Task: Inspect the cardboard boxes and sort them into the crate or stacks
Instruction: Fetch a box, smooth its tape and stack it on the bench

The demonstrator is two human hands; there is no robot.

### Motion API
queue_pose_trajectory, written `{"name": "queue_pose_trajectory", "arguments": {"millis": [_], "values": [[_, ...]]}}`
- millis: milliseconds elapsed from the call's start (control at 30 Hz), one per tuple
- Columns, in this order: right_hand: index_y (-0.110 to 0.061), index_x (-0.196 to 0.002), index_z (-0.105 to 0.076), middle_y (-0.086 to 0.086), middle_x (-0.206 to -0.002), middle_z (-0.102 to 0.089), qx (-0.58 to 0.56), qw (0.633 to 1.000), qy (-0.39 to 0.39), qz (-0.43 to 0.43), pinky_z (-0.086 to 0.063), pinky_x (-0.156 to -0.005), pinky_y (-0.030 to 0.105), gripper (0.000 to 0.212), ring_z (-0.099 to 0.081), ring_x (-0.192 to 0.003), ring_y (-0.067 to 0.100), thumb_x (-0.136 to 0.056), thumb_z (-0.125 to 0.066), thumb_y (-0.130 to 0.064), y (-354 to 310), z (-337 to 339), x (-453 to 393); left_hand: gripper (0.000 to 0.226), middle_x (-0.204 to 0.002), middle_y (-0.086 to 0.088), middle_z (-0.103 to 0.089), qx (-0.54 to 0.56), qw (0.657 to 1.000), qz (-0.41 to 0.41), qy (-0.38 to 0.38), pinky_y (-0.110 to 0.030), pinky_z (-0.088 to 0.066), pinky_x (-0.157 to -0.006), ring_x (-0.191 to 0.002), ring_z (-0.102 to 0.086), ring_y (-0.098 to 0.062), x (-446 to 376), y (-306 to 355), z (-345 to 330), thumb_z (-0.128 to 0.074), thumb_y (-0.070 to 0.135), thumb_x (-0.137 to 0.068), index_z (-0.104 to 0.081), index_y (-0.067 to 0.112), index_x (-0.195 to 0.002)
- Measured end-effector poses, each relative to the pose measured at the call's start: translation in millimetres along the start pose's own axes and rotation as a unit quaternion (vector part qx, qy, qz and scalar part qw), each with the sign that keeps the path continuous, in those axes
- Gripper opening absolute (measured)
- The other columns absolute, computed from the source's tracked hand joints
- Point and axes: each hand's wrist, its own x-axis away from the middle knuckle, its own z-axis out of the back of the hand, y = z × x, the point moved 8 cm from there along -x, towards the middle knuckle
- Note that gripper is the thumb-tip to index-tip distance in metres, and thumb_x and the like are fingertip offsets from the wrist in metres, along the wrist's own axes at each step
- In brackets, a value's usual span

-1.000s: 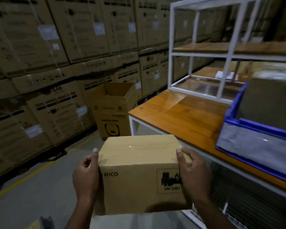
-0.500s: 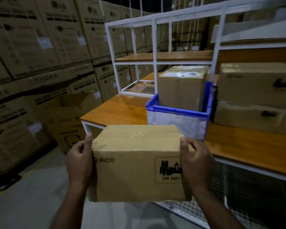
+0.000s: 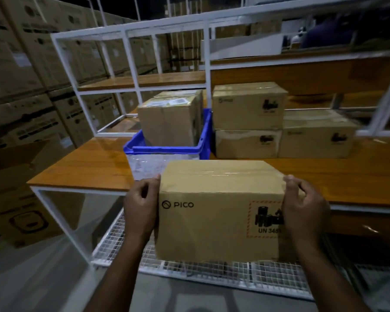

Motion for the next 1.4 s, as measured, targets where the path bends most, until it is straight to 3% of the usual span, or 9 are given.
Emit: {"name": "queue_pose_trajectory", "arguments": {"millis": [167, 333, 567, 733, 833, 933, 1033, 1200, 1400], "values": [[-0.028, -0.105, -0.066, 0.001, -0.096, -0.068, 0.03, 0.998, 0.03, -0.037, -0.057, -0.071, 0.052, 0.041, -0.065, -0.087, 0.025, -0.094, -0.043, -0.06, 42.2, 28.1, -37.2, 0.045, -0.095, 0.004, -0.074, 0.024, 0.997, 0.001, -0.079, -0.042, -0.056, -0.082, -0.092, -0.069, -0.013, 1.6, -1.3, -78.7, -0.057, 0.061, -0.084, -0.075, 0.022, -0.096], [-0.029, -0.112, -0.066, 0.005, -0.105, -0.069, 0.046, 0.995, 0.045, -0.081, -0.059, -0.07, 0.052, 0.045, -0.066, -0.092, 0.027, -0.091, -0.046, -0.063, 85.2, 33.7, -69.0, 0.028, -0.109, 0.004, -0.071, 0.043, 0.989, 0.019, -0.141, -0.045, -0.056, -0.092, -0.102, -0.067, -0.01, -5.9, -23.3, -149.2, -0.065, 0.039, -0.096, -0.073, 0.019, -0.113], [-0.024, -0.129, -0.063, 0.011, -0.117, -0.067, 0.095, 0.988, 0.005, -0.125, -0.059, -0.065, 0.044, 0.037, -0.066, -0.092, 0.028, -0.096, -0.059, -0.04, 133.8, 12.3, -104.9, 0.035, -0.118, 0.007, -0.065, 0.018, 0.978, 0.046, -0.203, -0.047, -0.056, -0.095, -0.11, -0.063, -0.01, -35.6, -58.0, -231.2, -0.063, 0.034, -0.098, -0.065, 0.018, -0.13], [-0.018, -0.137, -0.058, 0.011, -0.132, -0.061, 0.164, 0.975, -0.06, -0.135, -0.053, -0.087, 0.043, 0.049, -0.059, -0.112, 0.03, -0.094, -0.064, -0.039, 150.2, -14.2, -130.6, 0.043, -0.126, 0.004, -0.055, -0.045, 0.963, 0.033, -0.262, -0.028, -0.05, -0.09, -0.115, -0.056, -0.01, -57.4, -67.2, -273.6, -0.068, 0.035, -0.093, -0.055, 0.02, -0.131], [-0.011, -0.141, -0.054, 0.011, -0.141, -0.055, 0.201, 0.967, -0.097, -0.126, -0.044, -0.094, 0.039, 0.053, -0.053, -0.124, 0.031, -0.096, -0.062, -0.037, 157.3, -35.1, -136.6, 0.057, -0.128, 0.004, -0.048, -0.102, 0.948, 0.021, -0.299, -0.031, -0.05, -0.091, -0.118, -0.054, -0.014, -74.9, -74.8, -293.3, -0.073, 0.043, -0.089, -0.05, 0.019, -0.135], [-0.012, -0.138, -0.055, 0.011, -0.146, -0.049, 0.268, 0.953, -0.101, -0.098, -0.039, -0.103, 0.045, 0.046, -0.045, -0.132, 0.031, -0.098, -0.057, -0.033, 157.1, -49.3, -142.1, 0.069, -0.137, 0.004, -0.043, -0.155, 0.943, -0.055, -0.29, -0.036, -0.049, -0.1, -0.127, -0.046, -0.014, -91.2, -65.6, -306.9, -0.076, 0.047, -0.084, -0.045, 0.022, -0.14], [-0.018, -0.124, -0.064, 0.008, -0.145, -0.051, 0.37, 0.923, -0.102, 0.034, -0.027, -0.115, 0.051, 0.032, -0.039, -0.138, 0.027, -0.092, -0.063, -0.019, 134.4, -63.6, -152.3, 0.073, -0.152, 0.005, -0.035, -0.197, 0.912, -0.196, -0.3, -0.026, -0.033, -0.111, -0.142, -0.032, -0.013, -88.5, -32.1, -332.2, -0.075, 0.044, -0.086, -0.039, 0.026, -0.147], [-0.021, -0.119, -0.069, -0.002, -0.122, -0.068, 0.324, 0.911, -0.229, 0.109, -0.044, -0.098, 0.033, 0.028, -0.057, -0.114, 0.013, -0.092, -0.062, -0.023, 106.3, -118.3, -139.8, 0.056, -0.158, 0.008, -0.037, -0.242, 0.842, -0.285, -0.39, -0.027, -0.034, -0.113, -0.141, -0.034, -0.006, -48.5, -15.1, -376.2, -0.046, 0.056, -0.1, -0.043, 0.03, -0.15], [-0.023, -0.115, -0.073, -0.006, -0.115, -0.072, 0.332, 0.911, -0.215, 0.113, -0.048, -0.092, 0.032, 0.026, -0.063, -0.106, 0.01, -0.091, -0.064, -0.026, 113.5, -122.3, -139.3, 0.053, -0.147, 0.011, -0.052, -0.267, 0.836, -0.295, -0.377, -0.028, -0.037, -0.112, -0.133, -0.044, -0.005, -47.2, -19.7, -380.0, -0.04, 0.059, -0.101, -0.053, 0.03, -0.144]]}}
